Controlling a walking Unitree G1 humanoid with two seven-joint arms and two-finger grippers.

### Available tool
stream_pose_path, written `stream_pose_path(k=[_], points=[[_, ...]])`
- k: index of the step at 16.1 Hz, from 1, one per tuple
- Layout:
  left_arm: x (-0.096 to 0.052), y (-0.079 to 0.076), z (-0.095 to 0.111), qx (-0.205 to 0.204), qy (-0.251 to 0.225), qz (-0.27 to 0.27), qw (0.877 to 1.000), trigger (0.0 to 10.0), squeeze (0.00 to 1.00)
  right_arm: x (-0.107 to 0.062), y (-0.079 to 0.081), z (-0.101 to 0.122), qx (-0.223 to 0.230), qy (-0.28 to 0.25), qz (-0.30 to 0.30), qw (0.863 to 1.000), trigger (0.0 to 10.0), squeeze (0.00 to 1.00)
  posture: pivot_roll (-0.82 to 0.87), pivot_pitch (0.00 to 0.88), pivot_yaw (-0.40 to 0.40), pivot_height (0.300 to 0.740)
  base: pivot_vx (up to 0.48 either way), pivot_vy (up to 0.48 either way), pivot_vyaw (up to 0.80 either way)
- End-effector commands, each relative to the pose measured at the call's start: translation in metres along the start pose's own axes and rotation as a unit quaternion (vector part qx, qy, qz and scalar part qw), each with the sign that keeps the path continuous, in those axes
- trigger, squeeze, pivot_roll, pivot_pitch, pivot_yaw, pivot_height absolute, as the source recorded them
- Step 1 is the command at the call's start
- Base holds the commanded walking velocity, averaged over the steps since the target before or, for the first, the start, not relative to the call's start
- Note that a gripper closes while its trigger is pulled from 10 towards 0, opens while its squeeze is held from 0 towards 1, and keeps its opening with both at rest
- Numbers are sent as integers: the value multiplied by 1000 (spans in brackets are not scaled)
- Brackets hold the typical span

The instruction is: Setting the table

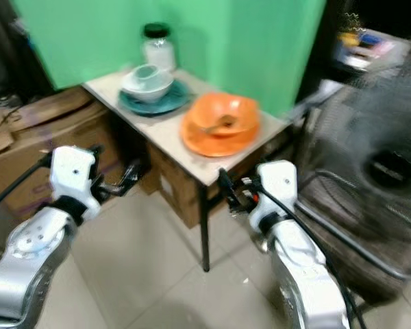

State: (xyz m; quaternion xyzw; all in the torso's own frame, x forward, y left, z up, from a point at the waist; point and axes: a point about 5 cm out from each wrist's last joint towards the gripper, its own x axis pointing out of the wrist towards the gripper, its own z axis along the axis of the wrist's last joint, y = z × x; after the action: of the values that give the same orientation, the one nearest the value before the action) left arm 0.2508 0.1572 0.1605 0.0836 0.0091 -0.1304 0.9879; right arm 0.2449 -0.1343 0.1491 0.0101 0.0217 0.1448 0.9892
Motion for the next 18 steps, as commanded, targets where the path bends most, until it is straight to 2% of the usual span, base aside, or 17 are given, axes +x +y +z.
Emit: stream_pose_path(k=[1, 2, 3, 5, 6, 7, 8, 11, 15, 18], points=[[0, -4, 5, 1, -11, -9, 1000, 10000, 0, -2, -6, -2, 0, 7, -20, 1000, 10000, 753, 167, 0, 50, 740, 285, 0, 0], [0, -4, 5, 1, -11, -8, 1000, 10000, 0, -1, -6, 0, 5, 2, -21, 1000, 10000, 733, 172, 0, 49, 740, 289, 0, 0], [-1, -4, 5, 4, -9, -9, 1000, 10000, 0, 1, -5, 2, 2, 1, -21, 1000, 10000, 651, 173, 0, 49, 740, 285, 0, 0], [-1, -3, 5, 5, -9, -10, 1000, 10000, 0, 2, -4, 3, 5, 6, -19, 1000, 10000, 596, 174, 0, 49, 740, 287, 0, 0], [-1, -3, 5, 6, -9, -12, 1000, 10000, 0, 4, -2, 3, 13, 13, -11, 1000, 10000, 424, 176, 0, 51, 740, 289, 0, 0], [-1, -3, 5, 6, -9, -13, 1000, 10000, 0, 5, 0, 4, 21, 19, -3, 1000, 10000, 184, 177, 0, 52, 740, 289, 0, 0], [-2, -3, 6, 8, -9, -15, 1000, 10000, 0, 5, 1, 5, 25, 17, 3, 1000, 10000, 4, 179, 0, 52, 740, 289, 0, 0], [-2, -3, 6, 8, -8, -18, 1000, 10000, 0, 5, 1, 6, 10, 19, 9, 1000, 10000, 16, 183, 0, 55, 740, 290, 0, 0], [-2, -3, 7, 8, -7, -22, 1000, 10000, 0, 7, 1, 9, 6, 18, 1, 1000, 10000, 0, 181, 0, 57, 740, 291, 0, 698], [-2, -4, 7, 9, -7, -25, 1000, 10000, 0, 11, 0, 14, 15, 12, -5, 1000, 10000, 0, 185, 0, 56, 740, 292, 0, 0]])
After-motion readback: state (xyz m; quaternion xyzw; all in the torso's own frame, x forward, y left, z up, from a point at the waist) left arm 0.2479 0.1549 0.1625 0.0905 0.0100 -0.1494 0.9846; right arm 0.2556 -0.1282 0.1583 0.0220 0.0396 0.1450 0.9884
